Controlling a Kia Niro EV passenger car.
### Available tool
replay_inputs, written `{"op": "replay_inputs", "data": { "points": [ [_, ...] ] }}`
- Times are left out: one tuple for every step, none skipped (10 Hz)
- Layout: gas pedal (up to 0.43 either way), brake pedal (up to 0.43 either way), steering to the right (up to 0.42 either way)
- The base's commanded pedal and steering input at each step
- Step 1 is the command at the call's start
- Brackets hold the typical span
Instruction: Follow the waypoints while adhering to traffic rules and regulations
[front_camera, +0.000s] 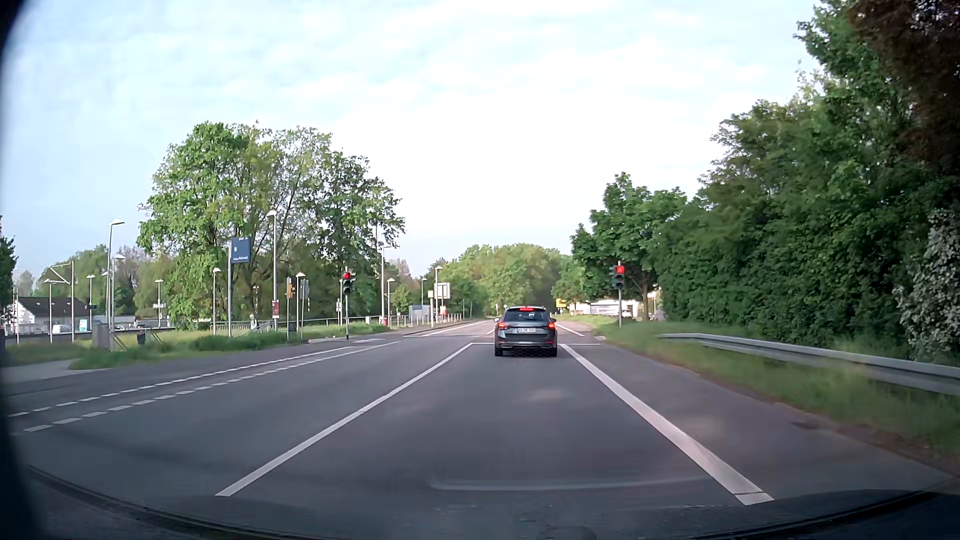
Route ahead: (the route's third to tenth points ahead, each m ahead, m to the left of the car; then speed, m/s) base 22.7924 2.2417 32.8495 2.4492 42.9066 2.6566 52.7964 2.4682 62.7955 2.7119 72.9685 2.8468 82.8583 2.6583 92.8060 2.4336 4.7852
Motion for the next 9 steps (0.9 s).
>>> {"op": "replay_inputs", "data": {
  "points": [
    [0.000,0.000,-0.002],
    [0.000,0.000,-0.002],
    [0.000,0.000,-0.002],
    [0.000,0.000,-0.002],
    [0.000,0.000,-0.002],
    [0.000,0.000,-0.002],
    [0.000,0.000,-0.002],
    [0.000,0.000,-0.002],
    [0.000,0.000,-0.002]
  ]
}}
